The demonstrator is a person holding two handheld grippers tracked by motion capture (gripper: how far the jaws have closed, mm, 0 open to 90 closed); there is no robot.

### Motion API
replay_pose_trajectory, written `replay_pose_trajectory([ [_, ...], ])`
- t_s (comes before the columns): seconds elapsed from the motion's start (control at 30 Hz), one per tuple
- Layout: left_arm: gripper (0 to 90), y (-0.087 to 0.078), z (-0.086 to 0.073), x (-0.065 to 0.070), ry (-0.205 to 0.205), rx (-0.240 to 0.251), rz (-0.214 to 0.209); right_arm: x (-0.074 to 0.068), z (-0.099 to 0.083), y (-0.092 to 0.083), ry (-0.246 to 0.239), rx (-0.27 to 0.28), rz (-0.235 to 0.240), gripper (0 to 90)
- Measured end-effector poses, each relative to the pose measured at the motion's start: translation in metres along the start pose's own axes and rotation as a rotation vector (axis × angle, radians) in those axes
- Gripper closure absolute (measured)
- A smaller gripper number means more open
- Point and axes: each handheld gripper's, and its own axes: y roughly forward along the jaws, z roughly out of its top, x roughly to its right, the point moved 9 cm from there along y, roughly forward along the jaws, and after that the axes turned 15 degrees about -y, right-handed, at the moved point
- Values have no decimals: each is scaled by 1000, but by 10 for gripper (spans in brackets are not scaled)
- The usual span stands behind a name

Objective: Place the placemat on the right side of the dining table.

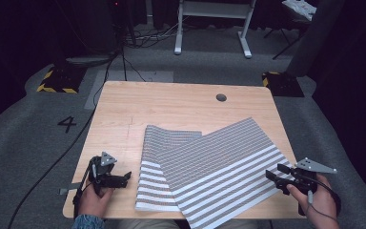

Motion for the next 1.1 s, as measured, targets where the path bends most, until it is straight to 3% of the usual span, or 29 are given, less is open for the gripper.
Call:
replay_pose_trajectory([
  [0.07, 2, 0, 0, 0, 0, 0, 0, 8, -9, 1, 8, -29, -21, 342],
  [0.1, 2, 0, 0, 0, 0, 0, 0, 13, -20, 5, 15, -80, -22, 317],
  [0.13, 2, 0, 0, 0, 0, 0, 0, 13, -20, 5, 15, -80, -22, 317],
  [0.2, 2, 0, 0, 0, 0, 0, 0, 19, -37, 9, 28, -153, -22, 317],
  [0.23, 2, 0, 0, 0, 0, 0, 0, 19, -37, 9, 28, -153, -22, 317],
  [0.27, 2, 0, 0, 0, 0, 0, 0, 26, -44, 10, 28, -170, -54, 315],
  [0.3, 2, 0, 0, 0, 0, 0, 0, 26, -44, 10, 28, -170, -54, 315],
  [0.33, 2, 0, 0, 0, 0, 0, 0, 34, -49, 10, 43, -180, -90, 311],
  [0.43, 2, 0, 0, 0, 0, 0, 0, 47, -55, 9, 69, -190, -133, 305],
  [0.73, 2, 0, 0, 0, 0, 0, 0, 69, -73, 9, 86, -236, -181, 281],
  [0.93, 2, 0, 0, 0, 0, 0, 0, 68, -74, 12, 73, -238, -176, 239],
  [1.1, 2, 0, 0, 0, 0, 0, 0, 65, -73, 15, 57, -237, -199, 237],
])
